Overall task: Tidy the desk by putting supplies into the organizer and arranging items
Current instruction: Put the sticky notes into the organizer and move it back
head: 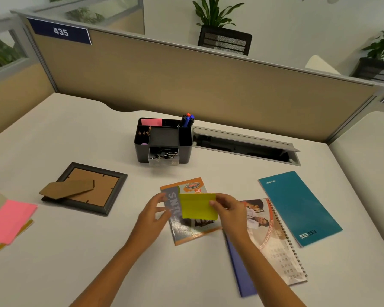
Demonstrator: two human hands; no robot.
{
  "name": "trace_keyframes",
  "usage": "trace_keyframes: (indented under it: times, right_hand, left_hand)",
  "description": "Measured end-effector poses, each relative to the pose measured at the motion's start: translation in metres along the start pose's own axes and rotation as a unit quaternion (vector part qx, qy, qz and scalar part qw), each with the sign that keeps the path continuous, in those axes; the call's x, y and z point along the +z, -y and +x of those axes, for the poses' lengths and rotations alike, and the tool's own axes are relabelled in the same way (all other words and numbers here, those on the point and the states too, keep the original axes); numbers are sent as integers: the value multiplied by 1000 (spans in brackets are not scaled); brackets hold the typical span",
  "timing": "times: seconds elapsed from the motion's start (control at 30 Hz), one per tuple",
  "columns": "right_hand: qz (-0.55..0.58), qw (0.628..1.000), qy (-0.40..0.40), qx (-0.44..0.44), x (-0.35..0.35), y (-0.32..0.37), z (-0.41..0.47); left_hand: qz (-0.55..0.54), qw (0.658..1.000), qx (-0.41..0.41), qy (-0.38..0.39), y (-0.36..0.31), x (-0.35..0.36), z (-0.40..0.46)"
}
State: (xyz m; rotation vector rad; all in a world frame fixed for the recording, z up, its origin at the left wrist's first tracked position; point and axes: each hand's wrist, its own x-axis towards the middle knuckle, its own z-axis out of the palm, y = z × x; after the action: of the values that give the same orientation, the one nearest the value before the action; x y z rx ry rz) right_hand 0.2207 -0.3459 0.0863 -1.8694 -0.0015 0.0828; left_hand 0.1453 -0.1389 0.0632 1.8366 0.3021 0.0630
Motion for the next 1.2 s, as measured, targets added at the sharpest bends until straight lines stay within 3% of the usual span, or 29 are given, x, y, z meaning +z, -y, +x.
trace_keyframes:
  times: [0.2, 0.47, 0.6, 0.7, 0.8, 0.9, 1.07, 1.2]
  right_hand:
    - [74, 990, 115, 29, 45, 29, 1]
    - [-30, 970, 239, 22, 95, 45, 5]
    - [-77, 978, 188, -55, 123, 73, 17]
    - [-105, 977, 112, -149, 134, 100, 39]
    - [-104, 974, 37, -200, 145, 131, 70]
    - [-150, 953, -50, -260, 154, 160, 104]
    - [-260, 914, -103, -295, 177, 186, 155]
    - [-331, 904, -69, -263, 195, 183, 188]
  left_hand:
    - [-28, 999, -8, 17, -6, -28, 13]
    - [-53, 998, -21, -37, 11, -90, 30]
    - [-34, 997, -9, -74, 19, -116, 31]
    - [83, 990, 45, -100, 32, -137, 30]
    - [314, 935, 126, -103, 61, -154, 34]
    - [447, 885, 121, -52, 78, -165, 37]
    - [515, 843, 154, 21, 102, -167, 37]
    - [509, 845, 160, 29, 108, -168, 38]
